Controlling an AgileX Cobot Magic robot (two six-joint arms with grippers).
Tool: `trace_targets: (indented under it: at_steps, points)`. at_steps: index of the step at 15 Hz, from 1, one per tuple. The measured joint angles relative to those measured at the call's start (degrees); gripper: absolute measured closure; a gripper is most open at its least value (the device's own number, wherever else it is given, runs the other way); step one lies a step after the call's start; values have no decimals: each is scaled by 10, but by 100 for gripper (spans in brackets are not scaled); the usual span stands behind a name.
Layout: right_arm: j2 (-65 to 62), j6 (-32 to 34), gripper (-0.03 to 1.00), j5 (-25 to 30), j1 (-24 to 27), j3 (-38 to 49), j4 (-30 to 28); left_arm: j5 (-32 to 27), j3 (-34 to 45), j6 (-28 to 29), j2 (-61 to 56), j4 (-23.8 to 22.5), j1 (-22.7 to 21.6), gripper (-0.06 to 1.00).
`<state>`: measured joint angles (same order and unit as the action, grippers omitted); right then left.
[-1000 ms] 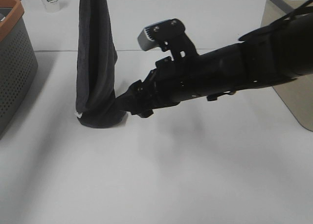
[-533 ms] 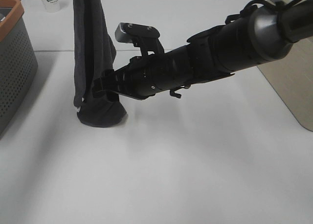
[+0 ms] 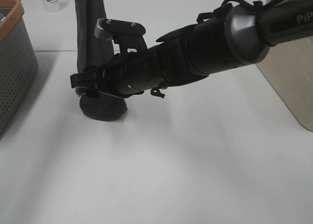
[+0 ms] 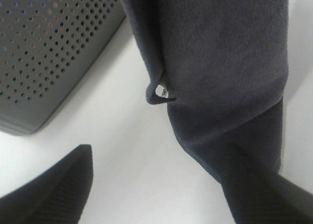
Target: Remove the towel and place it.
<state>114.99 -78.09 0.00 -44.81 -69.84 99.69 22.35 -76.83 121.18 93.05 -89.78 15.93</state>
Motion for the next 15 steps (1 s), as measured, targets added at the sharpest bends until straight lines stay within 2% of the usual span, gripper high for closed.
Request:
trace_targets:
  at_steps: [2,3,5,10,12,13,14,15]
  points:
    - [0,2,25,-47,-5,-21,0,-37,-8,-18,0,17,35,94]
    - [0,3,25,-81,-5,-29,0,-73,-9,-22,0,19,63,94]
    - [11,3,25,-122,-5,-29,0,-88,-9,-22,0,20,78,94]
    - [56,35,25,-129,-5,-43,0,-101,-9,-22,0,24,83,94]
    - [76,43,29,-130,-5,-63,0,-102,-9,-22,0,25,83,94]
    - [83,43,33,-131,-5,-70,0,-102,-9,-22,0,25,83,94]
    - [86,43,42,-136,-5,-74,0,-102,-9,-22,0,25,83,94]
    - [86,43,59,-143,-5,-75,0,-102,-9,-22,0,25,83,94]
